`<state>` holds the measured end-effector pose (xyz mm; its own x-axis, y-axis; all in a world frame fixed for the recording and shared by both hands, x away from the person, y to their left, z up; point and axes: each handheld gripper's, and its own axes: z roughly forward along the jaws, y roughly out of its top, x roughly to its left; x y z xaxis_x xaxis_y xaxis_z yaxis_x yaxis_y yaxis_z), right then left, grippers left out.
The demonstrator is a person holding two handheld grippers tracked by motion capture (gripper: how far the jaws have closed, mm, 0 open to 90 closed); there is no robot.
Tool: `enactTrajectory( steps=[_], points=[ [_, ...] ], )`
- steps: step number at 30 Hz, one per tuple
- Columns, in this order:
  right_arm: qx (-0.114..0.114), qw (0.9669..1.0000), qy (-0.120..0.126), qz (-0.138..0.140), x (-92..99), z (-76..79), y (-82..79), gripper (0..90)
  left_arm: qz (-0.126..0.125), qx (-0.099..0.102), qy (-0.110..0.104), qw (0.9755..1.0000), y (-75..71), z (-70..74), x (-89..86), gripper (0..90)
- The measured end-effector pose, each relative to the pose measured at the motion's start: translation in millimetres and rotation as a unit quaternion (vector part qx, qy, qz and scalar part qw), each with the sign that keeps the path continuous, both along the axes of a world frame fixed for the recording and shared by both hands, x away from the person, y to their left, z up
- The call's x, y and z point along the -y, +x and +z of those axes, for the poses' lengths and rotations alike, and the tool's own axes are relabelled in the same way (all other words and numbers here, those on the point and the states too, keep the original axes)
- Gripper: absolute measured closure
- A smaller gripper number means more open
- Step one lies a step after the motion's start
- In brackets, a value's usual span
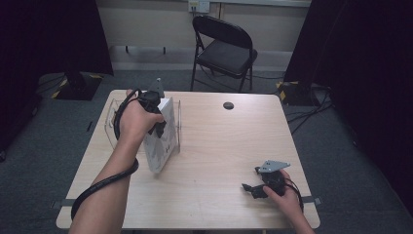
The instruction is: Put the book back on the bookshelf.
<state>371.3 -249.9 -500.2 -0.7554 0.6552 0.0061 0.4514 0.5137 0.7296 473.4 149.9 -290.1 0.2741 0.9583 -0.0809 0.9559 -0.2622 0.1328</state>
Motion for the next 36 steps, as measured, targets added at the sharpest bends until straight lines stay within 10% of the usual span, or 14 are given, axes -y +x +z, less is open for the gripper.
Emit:
enactTrajectory(
  steps=[36],
  points=[
    [0.000, 1.0000, 0.000, 0.002, 0.3, 0.0, 0.1, 12.2, 0.029, 0.011, -0.001, 0.9995, 13.8, -2.3, -0.2, 52.9]
  ],
)
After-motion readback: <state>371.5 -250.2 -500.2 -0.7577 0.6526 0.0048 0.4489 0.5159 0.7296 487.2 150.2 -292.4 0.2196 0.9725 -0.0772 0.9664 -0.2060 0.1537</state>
